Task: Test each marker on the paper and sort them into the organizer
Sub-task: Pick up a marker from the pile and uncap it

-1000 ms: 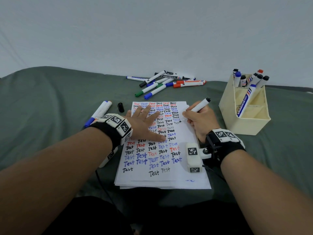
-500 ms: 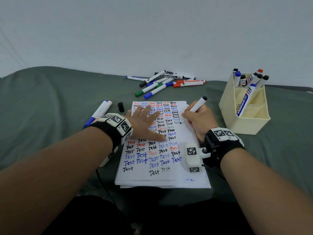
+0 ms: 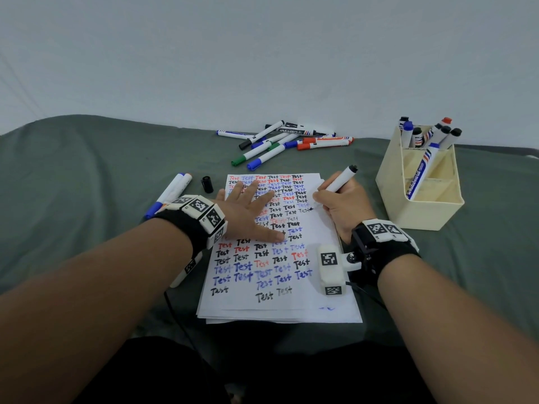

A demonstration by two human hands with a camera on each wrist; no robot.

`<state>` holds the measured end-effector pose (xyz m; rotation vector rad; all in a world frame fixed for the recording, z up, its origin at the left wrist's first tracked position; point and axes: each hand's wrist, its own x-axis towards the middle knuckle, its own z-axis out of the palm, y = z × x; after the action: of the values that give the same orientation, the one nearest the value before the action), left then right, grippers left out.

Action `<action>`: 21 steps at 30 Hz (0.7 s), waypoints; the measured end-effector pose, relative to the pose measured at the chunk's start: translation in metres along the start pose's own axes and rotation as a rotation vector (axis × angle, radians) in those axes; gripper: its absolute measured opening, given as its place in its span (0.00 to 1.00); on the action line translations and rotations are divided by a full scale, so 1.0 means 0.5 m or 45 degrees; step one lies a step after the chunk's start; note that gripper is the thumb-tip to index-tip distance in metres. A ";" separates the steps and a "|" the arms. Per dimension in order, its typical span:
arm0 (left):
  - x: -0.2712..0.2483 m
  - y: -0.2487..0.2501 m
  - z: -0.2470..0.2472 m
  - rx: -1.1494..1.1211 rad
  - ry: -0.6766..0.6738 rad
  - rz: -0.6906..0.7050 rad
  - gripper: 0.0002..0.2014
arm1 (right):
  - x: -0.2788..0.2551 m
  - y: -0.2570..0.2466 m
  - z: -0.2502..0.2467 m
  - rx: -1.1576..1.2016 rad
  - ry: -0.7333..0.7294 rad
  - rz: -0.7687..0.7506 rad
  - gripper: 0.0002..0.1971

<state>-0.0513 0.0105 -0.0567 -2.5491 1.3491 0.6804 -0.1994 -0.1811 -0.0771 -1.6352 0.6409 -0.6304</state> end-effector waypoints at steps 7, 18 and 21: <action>0.005 -0.004 0.001 -0.007 -0.006 -0.005 0.67 | -0.007 0.002 -0.006 0.311 -0.028 0.036 0.08; -0.014 -0.013 -0.030 0.081 0.521 0.035 0.49 | -0.023 -0.012 -0.009 0.474 -0.098 0.035 0.06; -0.025 -0.038 -0.041 0.131 0.725 -0.128 0.30 | -0.025 -0.016 -0.008 0.577 -0.107 0.072 0.01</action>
<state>-0.0356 0.0233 -0.0336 -2.8122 1.3343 -0.1526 -0.2105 -0.1737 -0.0692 -1.2096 0.4411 -0.6104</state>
